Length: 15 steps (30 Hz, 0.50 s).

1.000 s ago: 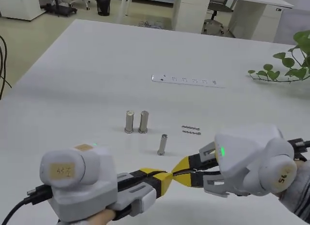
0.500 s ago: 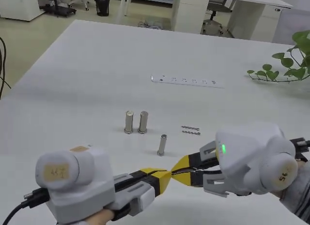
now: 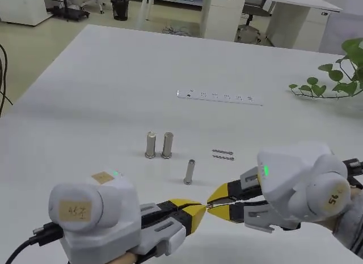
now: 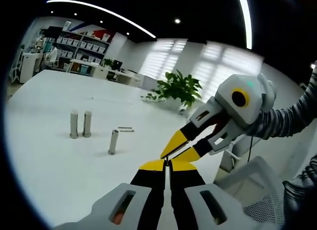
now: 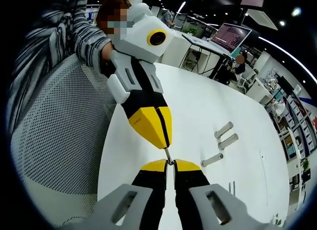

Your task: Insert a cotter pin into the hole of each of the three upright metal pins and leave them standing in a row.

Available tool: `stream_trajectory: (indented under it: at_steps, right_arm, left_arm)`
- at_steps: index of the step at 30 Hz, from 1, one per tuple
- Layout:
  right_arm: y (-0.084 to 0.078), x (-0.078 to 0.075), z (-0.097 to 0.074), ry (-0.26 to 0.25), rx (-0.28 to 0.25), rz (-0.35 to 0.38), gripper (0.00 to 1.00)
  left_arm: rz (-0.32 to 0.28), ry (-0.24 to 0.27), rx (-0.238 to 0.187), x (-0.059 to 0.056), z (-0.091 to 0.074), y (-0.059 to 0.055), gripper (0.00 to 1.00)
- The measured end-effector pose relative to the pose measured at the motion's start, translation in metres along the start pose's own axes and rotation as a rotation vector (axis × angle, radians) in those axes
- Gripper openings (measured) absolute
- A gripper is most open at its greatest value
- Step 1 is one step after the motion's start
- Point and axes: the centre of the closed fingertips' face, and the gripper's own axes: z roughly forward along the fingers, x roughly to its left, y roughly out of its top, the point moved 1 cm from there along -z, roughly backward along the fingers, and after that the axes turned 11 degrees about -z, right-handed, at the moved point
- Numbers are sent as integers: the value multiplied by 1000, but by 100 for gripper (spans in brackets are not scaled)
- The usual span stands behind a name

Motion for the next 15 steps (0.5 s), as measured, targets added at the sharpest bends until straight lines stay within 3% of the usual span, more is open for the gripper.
stream_trajectory:
  at_steps: [7, 15]
  right_arm:
    - [-2, 7, -2, 37, 15, -27, 0]
    - [-2, 8, -5, 37, 31, -72, 0]
  left_arm:
    - [106, -6, 45, -6, 2, -5, 0]
    - [136, 5, 53, -4, 2, -6, 0]
